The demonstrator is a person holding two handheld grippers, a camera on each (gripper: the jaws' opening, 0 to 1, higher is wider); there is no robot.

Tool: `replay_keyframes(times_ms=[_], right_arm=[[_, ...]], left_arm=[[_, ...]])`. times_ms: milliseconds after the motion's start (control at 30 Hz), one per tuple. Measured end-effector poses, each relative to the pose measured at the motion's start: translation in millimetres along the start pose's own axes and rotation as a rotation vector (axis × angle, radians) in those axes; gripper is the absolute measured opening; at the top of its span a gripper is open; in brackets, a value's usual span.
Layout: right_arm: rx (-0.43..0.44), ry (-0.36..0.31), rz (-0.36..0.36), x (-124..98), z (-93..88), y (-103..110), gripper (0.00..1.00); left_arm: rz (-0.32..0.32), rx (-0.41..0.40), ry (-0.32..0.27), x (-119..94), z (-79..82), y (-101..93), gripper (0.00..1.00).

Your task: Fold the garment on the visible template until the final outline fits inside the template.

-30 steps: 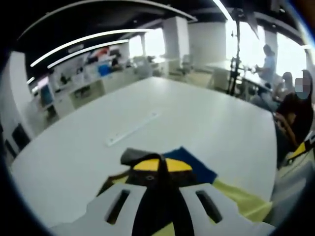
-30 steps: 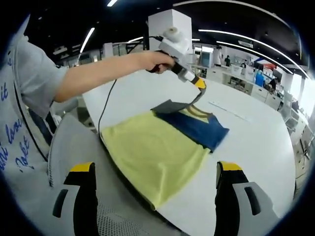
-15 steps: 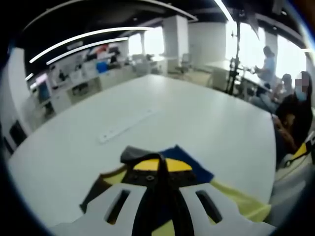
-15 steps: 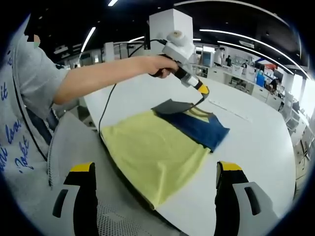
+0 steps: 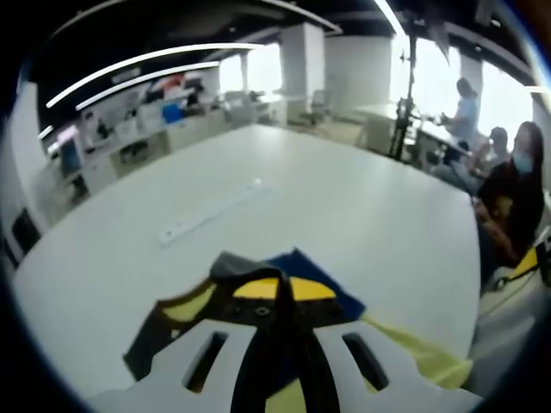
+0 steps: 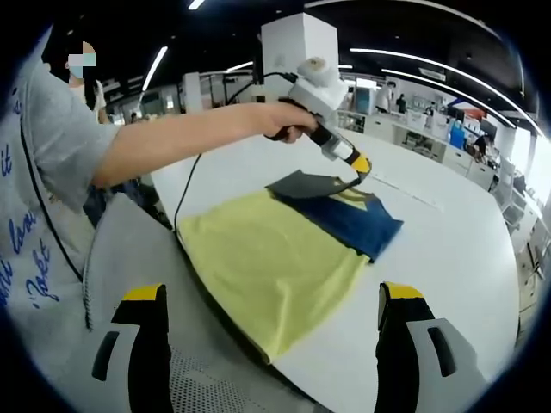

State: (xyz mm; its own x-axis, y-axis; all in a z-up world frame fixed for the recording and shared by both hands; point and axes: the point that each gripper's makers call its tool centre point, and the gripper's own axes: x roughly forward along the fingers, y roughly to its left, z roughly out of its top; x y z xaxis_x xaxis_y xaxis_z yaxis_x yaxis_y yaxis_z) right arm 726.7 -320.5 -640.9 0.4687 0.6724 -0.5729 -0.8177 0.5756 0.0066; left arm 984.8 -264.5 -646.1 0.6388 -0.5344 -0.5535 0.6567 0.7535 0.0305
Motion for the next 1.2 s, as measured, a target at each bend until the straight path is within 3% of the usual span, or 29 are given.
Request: replay_keyframes(times_ms=[500, 1200], right_arm=[[0.002, 0.006, 0.008, -1, -3.8, -2, 1.00], [0.013, 0.019, 0.019, -2, -12.8, -7, 1.00]], left_arm=[[-0.021, -0.002, 0.028, 18, -10.7, -15.5, 0.00], [-0.047, -0.038, 0.103, 46, -45.8, -29.2, 0.00]])
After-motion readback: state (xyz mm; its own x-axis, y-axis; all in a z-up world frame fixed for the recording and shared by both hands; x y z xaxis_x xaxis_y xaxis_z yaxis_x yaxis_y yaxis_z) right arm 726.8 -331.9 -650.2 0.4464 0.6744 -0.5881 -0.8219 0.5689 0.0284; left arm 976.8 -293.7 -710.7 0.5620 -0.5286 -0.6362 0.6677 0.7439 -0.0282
